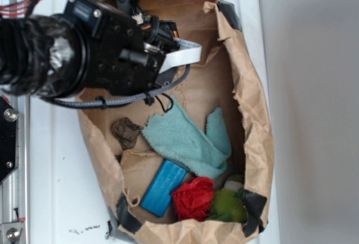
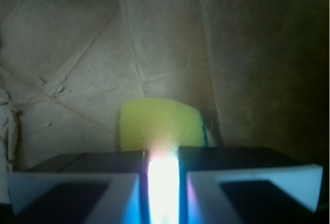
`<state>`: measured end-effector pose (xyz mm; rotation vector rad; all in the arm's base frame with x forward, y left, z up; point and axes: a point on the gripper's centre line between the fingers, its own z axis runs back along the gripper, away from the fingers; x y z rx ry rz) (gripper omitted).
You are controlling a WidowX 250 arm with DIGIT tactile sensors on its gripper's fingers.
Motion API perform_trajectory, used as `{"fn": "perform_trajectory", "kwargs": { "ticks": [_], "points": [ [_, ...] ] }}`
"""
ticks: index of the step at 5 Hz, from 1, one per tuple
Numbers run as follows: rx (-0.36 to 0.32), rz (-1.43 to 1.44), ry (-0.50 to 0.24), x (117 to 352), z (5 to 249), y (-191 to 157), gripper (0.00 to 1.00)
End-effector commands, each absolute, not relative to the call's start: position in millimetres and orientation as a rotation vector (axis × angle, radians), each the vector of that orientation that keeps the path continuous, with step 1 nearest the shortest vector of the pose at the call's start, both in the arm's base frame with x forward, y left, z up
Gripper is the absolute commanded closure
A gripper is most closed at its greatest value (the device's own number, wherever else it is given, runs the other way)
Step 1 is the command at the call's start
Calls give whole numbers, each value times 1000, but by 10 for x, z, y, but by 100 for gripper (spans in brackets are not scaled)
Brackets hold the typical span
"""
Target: Grab the green sponge.
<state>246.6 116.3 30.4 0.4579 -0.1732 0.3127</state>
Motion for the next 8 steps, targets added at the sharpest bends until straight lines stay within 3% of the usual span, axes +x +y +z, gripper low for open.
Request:
{"fn": "perform_trajectory", "kwargs": {
  "ticks": [1,4,8],
  "points": [
    [410,298,-205,2441,572,1110,100],
    [284,251,-220,2348,979,902,100],
    [144,185,-260,2440,1525,459,100]
  ]
}}
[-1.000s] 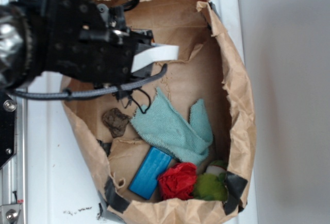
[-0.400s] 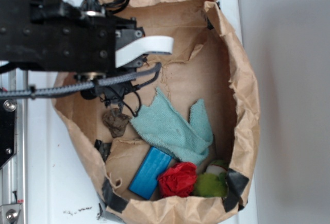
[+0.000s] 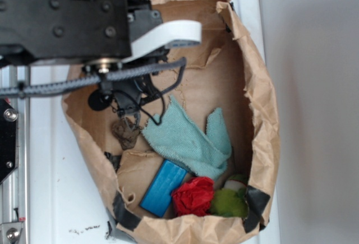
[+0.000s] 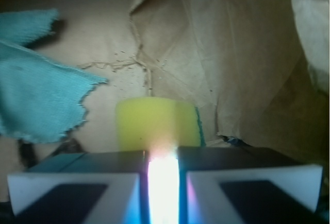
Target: Grab the green sponge.
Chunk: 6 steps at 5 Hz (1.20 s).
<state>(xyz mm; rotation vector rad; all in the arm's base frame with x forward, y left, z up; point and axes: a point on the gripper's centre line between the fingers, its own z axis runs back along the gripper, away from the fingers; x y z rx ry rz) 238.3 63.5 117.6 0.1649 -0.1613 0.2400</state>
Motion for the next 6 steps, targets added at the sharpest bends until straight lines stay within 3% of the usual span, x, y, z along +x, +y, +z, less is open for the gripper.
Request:
{"fn": "perform_trajectory", "kwargs": {
  "ticks": [1,3,5,6],
  "points": [
    [121,151,-303,2451,1703,244,100],
    [77,153,-305,2582,2030,68,100],
    [72,181,-301,2677,2070,90,100],
    [105,177,-320,2665,2024,79,100]
  ]
}}
